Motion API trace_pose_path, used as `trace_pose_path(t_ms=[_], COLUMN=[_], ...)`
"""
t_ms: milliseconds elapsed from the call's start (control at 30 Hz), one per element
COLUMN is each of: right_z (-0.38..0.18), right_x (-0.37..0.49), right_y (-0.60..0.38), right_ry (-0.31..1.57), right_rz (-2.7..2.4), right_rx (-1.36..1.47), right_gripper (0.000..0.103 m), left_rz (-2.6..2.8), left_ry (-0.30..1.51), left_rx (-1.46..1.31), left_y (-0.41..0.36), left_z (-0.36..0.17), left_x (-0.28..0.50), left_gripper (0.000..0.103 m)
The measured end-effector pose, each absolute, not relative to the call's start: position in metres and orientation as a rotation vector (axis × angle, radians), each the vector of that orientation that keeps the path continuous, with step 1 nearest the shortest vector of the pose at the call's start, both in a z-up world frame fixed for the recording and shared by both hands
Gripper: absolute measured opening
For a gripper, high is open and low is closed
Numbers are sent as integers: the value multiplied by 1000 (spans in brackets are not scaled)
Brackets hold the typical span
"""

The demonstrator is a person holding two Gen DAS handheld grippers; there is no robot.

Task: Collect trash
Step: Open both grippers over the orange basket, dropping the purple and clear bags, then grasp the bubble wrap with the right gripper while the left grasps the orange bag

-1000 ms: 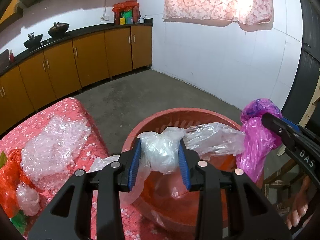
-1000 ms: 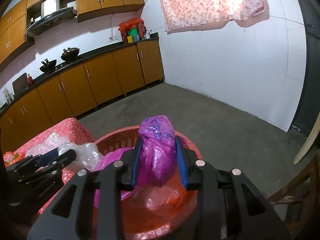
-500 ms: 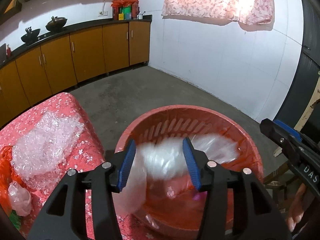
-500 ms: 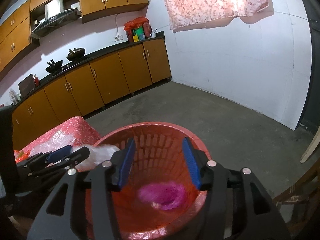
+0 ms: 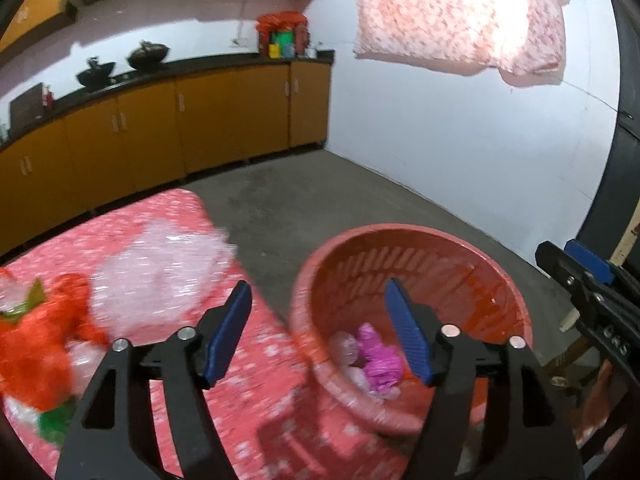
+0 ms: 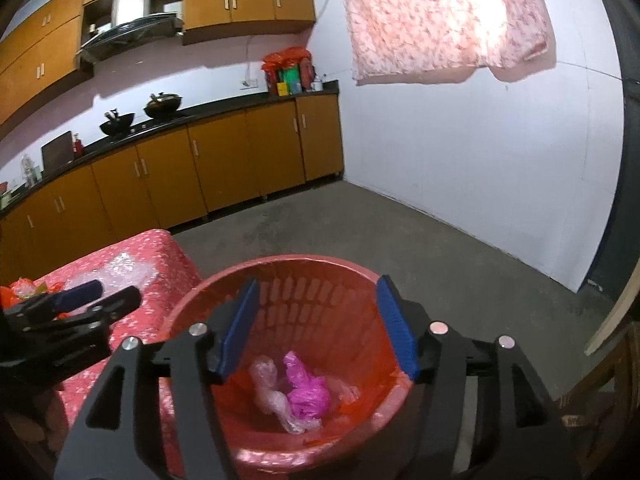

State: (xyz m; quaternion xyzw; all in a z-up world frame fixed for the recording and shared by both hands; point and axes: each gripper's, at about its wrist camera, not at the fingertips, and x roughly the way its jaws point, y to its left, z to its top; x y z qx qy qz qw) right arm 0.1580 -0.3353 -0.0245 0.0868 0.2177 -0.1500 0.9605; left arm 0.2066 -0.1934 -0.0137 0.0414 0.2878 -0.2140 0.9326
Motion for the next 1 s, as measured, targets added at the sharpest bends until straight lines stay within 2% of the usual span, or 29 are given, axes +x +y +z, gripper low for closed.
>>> trace_pose_path(t_ms=[533,767,1000], right_z=[-10,-17,-27], right_x=[201,238,277], right_y=[-199,-130,-95], right_ry=[482,517,567], right_rz=[-35,42,64], right_rx=[120,106,91], right_gripper=[63,63,63], left_rz=[-66,178,269], left_ry=[474,485,499], left_rx=[35,11,-51], left_y=[11,113,176], left_z=[7,-9,-26], left_x=[136,141,164], left_gripper=[88,94,97])
